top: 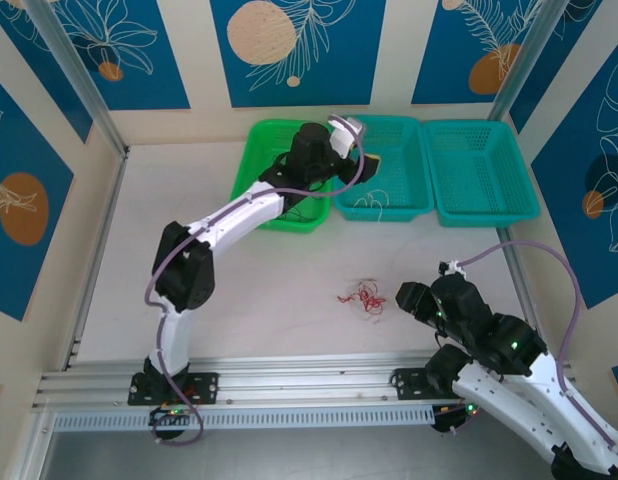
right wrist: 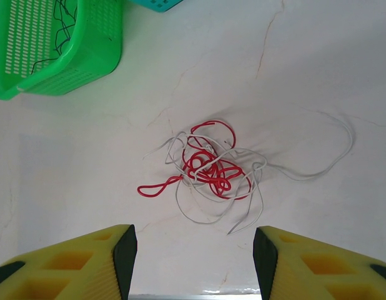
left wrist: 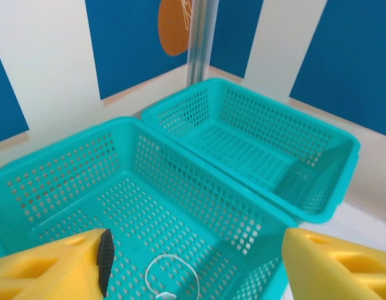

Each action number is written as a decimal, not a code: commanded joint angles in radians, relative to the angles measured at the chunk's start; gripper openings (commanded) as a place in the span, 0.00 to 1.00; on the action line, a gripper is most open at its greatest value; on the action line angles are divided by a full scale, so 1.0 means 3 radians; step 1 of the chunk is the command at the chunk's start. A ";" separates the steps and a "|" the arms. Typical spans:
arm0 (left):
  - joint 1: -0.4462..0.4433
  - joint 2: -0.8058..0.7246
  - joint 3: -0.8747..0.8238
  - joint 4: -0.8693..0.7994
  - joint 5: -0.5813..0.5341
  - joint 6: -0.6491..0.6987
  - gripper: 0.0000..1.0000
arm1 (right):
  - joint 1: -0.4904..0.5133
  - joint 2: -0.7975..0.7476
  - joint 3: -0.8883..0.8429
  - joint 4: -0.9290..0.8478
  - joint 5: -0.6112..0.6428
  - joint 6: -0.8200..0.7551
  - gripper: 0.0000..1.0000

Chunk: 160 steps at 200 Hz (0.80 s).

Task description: Untangle the cables

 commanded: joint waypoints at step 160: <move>-0.0740 -0.2121 -0.3540 0.0690 -0.0208 -0.1476 0.73 | -0.0463 0.1114 -0.0466 0.1020 -0.0689 -0.0132 0.59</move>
